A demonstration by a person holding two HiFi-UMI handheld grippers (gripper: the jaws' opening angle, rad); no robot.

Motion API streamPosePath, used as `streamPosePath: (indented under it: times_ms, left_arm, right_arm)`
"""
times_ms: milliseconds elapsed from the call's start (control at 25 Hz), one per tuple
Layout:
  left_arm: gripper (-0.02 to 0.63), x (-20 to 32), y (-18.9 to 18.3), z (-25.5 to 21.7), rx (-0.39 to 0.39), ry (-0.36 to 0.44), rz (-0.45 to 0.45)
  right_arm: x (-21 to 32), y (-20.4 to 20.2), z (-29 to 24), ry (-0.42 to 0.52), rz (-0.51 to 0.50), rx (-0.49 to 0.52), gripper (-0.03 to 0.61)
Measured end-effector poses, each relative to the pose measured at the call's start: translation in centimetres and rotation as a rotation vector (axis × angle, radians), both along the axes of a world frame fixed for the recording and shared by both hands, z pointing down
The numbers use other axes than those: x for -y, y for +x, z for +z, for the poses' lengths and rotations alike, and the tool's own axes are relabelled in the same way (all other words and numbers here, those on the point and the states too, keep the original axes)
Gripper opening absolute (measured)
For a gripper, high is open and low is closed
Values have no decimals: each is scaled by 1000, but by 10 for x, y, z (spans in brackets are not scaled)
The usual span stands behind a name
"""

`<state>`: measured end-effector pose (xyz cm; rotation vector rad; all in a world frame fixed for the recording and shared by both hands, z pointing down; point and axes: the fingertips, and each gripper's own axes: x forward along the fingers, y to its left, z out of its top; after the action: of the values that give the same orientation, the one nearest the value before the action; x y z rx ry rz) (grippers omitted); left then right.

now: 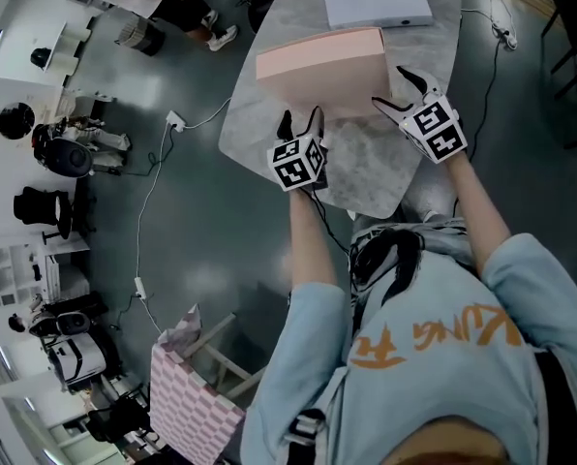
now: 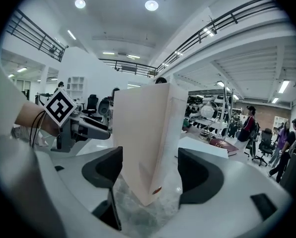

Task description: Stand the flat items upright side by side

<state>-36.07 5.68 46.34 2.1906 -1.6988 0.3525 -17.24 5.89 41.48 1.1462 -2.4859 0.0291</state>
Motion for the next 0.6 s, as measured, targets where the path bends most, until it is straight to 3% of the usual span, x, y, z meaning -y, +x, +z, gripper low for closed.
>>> streamPosePath:
  times_ms: [120,280,600]
  left_arm:
    - [301,-13,9,-5,-87,-5,-95]
    - [247,-35,39,-8,-110,-6,-113]
    - [55,-62,96,-21,-133,41,-179]
  right_arm:
    - [-6,14,-11,6,7,24,326]
    - [-19,37,-18,10,28,72,222]
    - [-30,80,-26,10,65,191,24]
